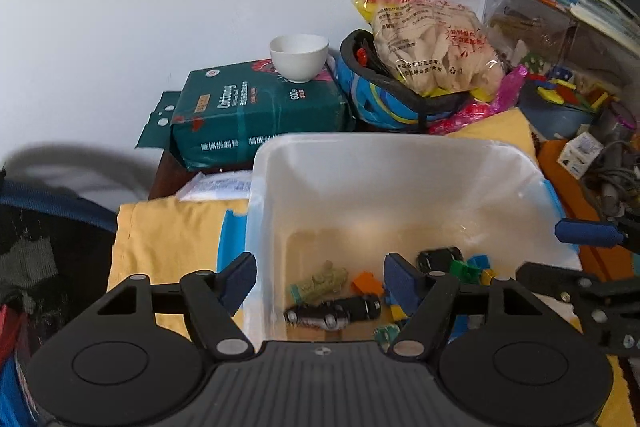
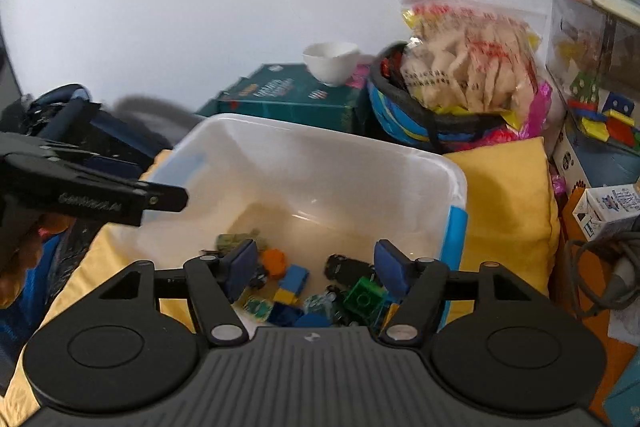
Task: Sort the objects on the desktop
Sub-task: 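Grasp the teal toy with the left tool while the right tool grasps the red brick, then carry the teal toy and red brick over the white bin and release both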
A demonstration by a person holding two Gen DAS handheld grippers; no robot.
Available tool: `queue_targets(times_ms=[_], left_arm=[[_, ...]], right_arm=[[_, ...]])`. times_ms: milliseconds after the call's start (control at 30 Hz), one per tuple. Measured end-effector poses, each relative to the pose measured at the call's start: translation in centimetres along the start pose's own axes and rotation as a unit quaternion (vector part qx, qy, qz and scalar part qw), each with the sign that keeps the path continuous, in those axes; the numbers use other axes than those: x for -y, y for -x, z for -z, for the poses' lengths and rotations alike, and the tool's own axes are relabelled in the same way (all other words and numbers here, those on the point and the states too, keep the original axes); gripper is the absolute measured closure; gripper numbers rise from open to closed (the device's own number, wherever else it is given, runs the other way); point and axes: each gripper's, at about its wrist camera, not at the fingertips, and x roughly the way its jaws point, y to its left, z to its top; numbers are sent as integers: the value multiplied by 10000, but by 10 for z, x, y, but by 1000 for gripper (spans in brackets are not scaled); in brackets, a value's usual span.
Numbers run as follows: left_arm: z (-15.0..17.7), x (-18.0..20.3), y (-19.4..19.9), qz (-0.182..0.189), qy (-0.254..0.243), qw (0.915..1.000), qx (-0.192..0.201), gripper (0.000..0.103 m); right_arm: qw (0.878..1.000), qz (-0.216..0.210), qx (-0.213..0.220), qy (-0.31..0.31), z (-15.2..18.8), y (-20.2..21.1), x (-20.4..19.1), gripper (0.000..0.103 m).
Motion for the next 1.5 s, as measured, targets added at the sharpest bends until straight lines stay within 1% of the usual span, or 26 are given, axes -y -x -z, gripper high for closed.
queue_targets(times_ms=[67, 100, 167, 200, 233, 267, 300, 400, 467, 500, 600, 700, 733, 767, 800, 900, 1000, 1133, 1267, 1333, 1400, 1433, 1500], left_arm=[[16, -3, 13, 151, 72, 9998, 82, 29], [29, -4, 22, 196, 70, 9997, 130, 29], [52, -3, 31, 218, 62, 9996, 169, 27], [67, -1, 34, 234, 25, 9996, 156, 27], [78, 2, 36, 214, -28, 9997, 126, 27], [93, 7, 36, 209, -140, 9997, 56, 27], [104, 10, 36, 226, -228, 9995, -20, 27], [132, 17, 32, 201, -297, 9987, -356, 27], [144, 19, 31, 234, -228, 9981, -514, 27], [148, 19, 33, 239, -212, 9981, -534, 27], [156, 18, 36, 220, -186, 9979, -589, 27], [159, 16, 35, 176, -83, 9976, -665, 27], [160, 16, 35, 167, -39, 9975, -690, 27], [160, 15, 34, 172, 10, 9973, -720, 27], [162, 15, 32, 178, 38, 9971, -736, 27], [165, 21, 27, 193, 27, 9969, -759, 27], [167, 32, 15, 272, 26, 9963, -816, 27], [169, 53, -7, 305, -42, 9952, -934, 27], [171, 70, -28, 397, -25, 9923, -1175, 27], [175, 79, -38, 257, -140, 9916, -1259, 26], [178, 87, -38, 167, -431, 9929, -1099, 29], [178, 90, -36, 187, -552, 9928, -1046, 41], [176, 90, -28, 272, -646, 9935, -902, 42]], right_arm=[[9996, -162, 126, 216, 16, 18, -7, 32], [9991, -221, 150, 334, 25, 24, -11, 32], [9978, -256, 111, 600, 51, 33, -20, 33], [9967, -284, -11, 757, 66, 32, -25, 35], [9951, -301, -210, 921, 81, 27, -30, 42], [9933, -298, -424, 1034, 96, 19, -33, 53], [9919, -311, -590, 1079, 107, 13, -36, 56], [9892, -272, -920, 1105, 132, -8, -39, 57], [9887, -266, -1029, 1061, 137, -20, -40, 58], [9884, -253, -1070, 1050, 138, -26, -40, 59], [9881, -433, -1145, 932, 134, -38, -46, 60], [9854, -517, -1244, 1040, 132, -51, -56, 60], [9847, -565, -1296, 1013, 132, -56, -59, 65], [9845, -607, -1307, 995, 134, -57, -58, 75], [9852, -630, -1239, 1006, 134, -56, -58, 76], [9890, -575, -1049, 865, 135, -41, -53, 76], [9927, -468, -884, 674, 138, -16, -35, 76], [9959, -233, -814, 328, 145, 6, -7, 76], [9967, -83, -808, 63, 153, 21, 8, 76], [9967, -39, -805, -29, 158, 25, 12, 76], [9967, -10, -806, -92, 162, 29, 14, 76], [9967, -9, -798, -121, 163, 29, 14, 76], [9970, -33, -764, -149, 164, 31, 14, 76]])
